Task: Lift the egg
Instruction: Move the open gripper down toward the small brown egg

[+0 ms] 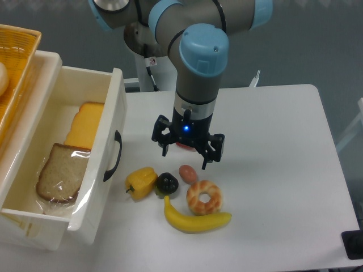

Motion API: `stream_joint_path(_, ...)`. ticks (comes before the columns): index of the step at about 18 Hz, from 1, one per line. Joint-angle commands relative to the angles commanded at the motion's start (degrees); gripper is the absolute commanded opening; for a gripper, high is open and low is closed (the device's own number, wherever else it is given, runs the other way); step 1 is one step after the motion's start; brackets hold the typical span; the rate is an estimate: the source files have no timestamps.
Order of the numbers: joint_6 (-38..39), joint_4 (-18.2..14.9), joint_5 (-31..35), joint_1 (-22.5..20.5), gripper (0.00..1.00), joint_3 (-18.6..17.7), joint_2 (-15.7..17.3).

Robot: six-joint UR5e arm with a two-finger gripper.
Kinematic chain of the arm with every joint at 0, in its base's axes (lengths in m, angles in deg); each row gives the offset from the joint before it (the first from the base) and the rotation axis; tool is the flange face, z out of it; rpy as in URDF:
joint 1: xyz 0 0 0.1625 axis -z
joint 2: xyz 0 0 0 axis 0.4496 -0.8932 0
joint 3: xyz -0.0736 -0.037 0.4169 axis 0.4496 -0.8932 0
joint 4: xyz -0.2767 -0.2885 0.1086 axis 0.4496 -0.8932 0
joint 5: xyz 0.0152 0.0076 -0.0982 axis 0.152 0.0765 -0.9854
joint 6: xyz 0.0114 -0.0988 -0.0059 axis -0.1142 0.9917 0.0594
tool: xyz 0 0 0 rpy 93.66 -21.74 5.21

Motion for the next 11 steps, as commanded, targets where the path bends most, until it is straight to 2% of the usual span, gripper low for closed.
stream_joint_path(7,0.35,1.31,0.44,0.70,1.00,-1.58,-0.79)
stream_joint_path(11,0.70,3.51,1.22,0.79,1.00,-1.84,-3.42)
